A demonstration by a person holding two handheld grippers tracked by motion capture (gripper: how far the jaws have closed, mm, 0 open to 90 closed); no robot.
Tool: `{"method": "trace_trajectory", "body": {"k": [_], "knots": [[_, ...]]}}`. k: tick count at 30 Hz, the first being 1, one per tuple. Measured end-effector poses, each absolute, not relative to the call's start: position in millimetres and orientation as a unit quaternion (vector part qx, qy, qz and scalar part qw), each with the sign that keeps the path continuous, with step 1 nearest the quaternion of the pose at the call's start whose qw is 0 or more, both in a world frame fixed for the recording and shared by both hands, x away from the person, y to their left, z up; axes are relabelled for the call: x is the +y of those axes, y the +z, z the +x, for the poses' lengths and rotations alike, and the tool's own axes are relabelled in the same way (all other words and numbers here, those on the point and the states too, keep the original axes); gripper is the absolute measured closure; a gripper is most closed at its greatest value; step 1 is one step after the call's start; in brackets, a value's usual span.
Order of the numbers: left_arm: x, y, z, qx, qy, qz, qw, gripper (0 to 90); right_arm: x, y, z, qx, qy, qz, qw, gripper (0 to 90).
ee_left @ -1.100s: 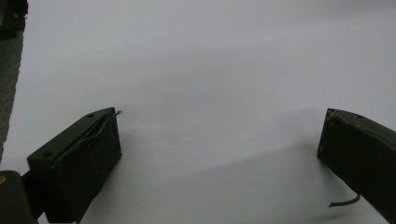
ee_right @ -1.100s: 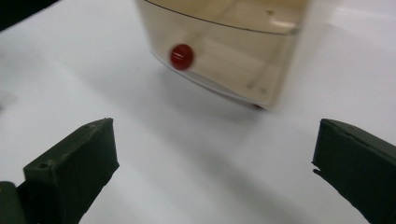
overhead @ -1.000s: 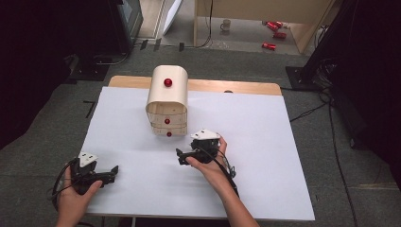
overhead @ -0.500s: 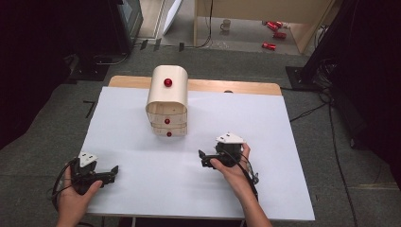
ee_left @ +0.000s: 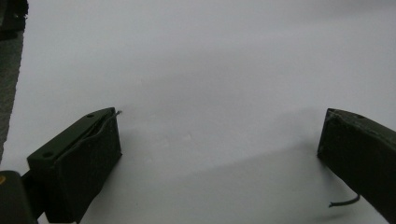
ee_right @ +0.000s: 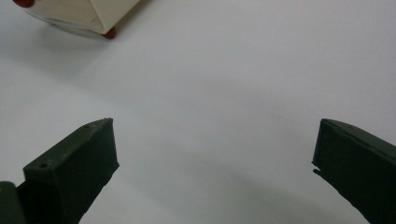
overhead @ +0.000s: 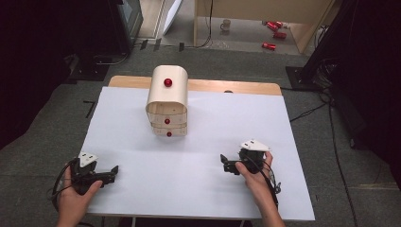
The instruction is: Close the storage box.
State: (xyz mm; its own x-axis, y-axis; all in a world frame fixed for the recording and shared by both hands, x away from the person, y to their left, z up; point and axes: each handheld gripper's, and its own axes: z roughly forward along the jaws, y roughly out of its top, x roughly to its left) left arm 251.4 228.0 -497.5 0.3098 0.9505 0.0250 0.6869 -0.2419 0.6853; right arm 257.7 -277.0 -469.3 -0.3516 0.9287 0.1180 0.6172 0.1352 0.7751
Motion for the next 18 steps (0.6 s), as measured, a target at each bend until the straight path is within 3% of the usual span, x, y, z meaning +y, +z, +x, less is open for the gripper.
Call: {"method": "trace_trajectory", "body": {"k": [18], "knots": [[228, -498, 251, 0.542, 0.226, 0.755, 0.292, 0.0, -350, -479, 226, 0.696, 0.36, 0.581, 0.22, 0.0]]}}
